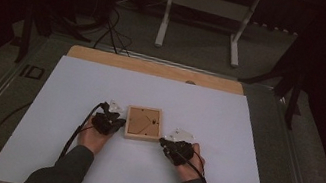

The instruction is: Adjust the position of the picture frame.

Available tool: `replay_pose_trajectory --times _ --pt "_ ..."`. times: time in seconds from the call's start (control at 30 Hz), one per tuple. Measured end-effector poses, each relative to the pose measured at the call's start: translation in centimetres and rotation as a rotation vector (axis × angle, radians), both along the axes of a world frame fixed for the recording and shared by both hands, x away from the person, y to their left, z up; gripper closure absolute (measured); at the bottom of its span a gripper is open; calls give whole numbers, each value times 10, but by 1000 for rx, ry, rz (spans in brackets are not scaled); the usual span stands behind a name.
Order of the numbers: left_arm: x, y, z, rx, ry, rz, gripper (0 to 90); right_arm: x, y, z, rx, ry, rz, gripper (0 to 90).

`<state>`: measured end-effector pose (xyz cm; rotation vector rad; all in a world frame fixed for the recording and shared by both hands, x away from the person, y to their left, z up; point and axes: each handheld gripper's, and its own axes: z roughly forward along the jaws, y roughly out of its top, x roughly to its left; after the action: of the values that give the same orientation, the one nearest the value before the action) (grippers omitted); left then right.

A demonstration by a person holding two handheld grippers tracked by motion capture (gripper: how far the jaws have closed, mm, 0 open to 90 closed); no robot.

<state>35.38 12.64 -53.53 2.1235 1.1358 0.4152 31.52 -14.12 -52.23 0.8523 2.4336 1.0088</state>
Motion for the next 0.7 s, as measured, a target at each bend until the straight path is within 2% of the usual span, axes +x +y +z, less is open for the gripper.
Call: replay_pose_trajectory --times 0.37,0.7 --pt "8 -4 -1 -22 -4 43 899 6 -2 -1 33 12 -20 896" --pt "11 -6 -2 -28 -1 51 898 8 -3 -3 49 9 -36 895"
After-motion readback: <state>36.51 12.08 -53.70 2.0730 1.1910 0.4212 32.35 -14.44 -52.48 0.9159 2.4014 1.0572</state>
